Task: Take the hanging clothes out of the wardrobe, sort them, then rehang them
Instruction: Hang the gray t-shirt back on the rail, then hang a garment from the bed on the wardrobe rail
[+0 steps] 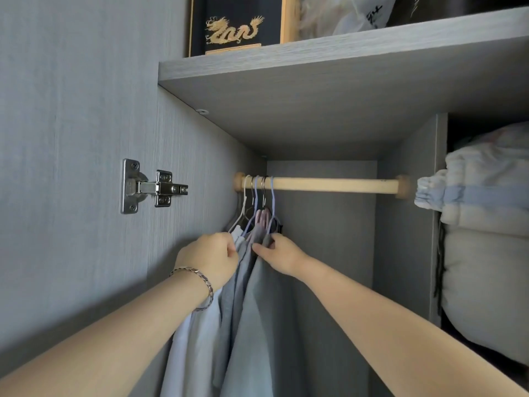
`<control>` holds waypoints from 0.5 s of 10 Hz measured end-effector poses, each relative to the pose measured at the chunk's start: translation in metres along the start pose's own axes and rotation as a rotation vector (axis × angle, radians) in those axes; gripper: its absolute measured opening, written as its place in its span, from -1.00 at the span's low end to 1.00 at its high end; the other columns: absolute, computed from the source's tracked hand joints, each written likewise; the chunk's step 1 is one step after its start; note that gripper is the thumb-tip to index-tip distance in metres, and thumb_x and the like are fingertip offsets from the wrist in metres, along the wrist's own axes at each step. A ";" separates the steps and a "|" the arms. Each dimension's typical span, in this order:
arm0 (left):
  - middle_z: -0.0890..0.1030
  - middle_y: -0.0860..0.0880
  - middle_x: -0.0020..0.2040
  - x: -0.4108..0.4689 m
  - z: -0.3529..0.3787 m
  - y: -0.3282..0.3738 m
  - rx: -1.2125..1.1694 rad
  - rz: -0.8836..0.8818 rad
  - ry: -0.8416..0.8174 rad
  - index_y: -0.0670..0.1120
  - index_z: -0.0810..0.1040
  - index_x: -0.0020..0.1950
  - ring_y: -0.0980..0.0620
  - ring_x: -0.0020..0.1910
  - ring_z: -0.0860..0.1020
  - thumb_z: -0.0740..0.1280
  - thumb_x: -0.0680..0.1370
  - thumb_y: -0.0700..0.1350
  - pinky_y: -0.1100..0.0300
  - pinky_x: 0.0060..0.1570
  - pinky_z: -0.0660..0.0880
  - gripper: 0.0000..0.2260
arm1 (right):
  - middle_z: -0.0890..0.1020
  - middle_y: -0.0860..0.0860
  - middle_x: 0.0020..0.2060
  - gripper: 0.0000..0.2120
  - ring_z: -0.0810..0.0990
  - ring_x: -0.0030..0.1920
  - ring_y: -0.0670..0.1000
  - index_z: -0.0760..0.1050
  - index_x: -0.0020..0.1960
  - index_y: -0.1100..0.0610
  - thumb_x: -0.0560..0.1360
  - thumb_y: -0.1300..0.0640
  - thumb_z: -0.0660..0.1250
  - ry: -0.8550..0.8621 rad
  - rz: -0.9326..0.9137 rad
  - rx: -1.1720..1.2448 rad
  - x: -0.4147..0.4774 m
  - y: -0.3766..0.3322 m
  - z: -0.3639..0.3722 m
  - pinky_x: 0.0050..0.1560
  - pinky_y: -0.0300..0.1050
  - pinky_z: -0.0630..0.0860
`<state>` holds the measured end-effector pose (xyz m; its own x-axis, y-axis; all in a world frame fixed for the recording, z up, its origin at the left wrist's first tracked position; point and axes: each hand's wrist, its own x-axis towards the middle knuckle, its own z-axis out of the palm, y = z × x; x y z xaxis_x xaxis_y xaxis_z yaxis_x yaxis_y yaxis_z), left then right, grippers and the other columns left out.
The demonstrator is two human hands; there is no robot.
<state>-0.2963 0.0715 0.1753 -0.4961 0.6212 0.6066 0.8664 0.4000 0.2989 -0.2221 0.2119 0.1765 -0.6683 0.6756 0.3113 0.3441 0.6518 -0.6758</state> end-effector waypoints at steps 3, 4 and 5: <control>0.59 -0.02 0.06 -0.087 0.002 0.043 0.093 0.242 -0.339 -0.05 0.51 0.05 -0.07 0.03 0.55 0.15 0.57 -0.09 0.20 -0.10 0.40 -0.83 | 0.52 0.02 -0.35 -0.89 0.49 -0.36 -0.05 0.46 -0.01 0.22 0.55 0.19 0.20 -0.137 0.343 -0.184 -0.147 0.026 0.003 -0.30 -0.25 0.41; 0.59 -0.03 0.03 -0.129 0.009 0.061 0.055 0.351 -0.448 -0.08 0.53 0.03 -0.09 0.03 0.56 0.16 0.54 -0.13 0.16 -0.05 0.45 -0.82 | 0.51 -0.02 -0.36 -0.95 0.47 -0.39 -0.09 0.44 -0.03 0.16 0.55 0.21 0.21 -0.122 0.442 -0.162 -0.221 0.039 0.000 -0.31 -0.27 0.42; 0.59 -0.05 -0.08 -0.183 0.011 0.090 0.058 0.470 -0.639 -0.08 0.51 -0.08 -0.11 -0.09 0.55 0.15 0.51 -0.19 0.14 -0.09 0.47 -0.85 | 0.53 0.00 -0.32 -0.93 0.48 -0.39 -0.09 0.45 -0.07 0.16 0.56 0.21 0.20 -0.117 0.576 -0.185 -0.306 0.055 -0.001 -0.32 -0.29 0.42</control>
<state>-0.1277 0.0012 0.0828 -0.0310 0.9930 0.1140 0.9975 0.0235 0.0668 0.0021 0.0413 0.0454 -0.4051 0.9015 -0.1522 0.7734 0.2491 -0.5829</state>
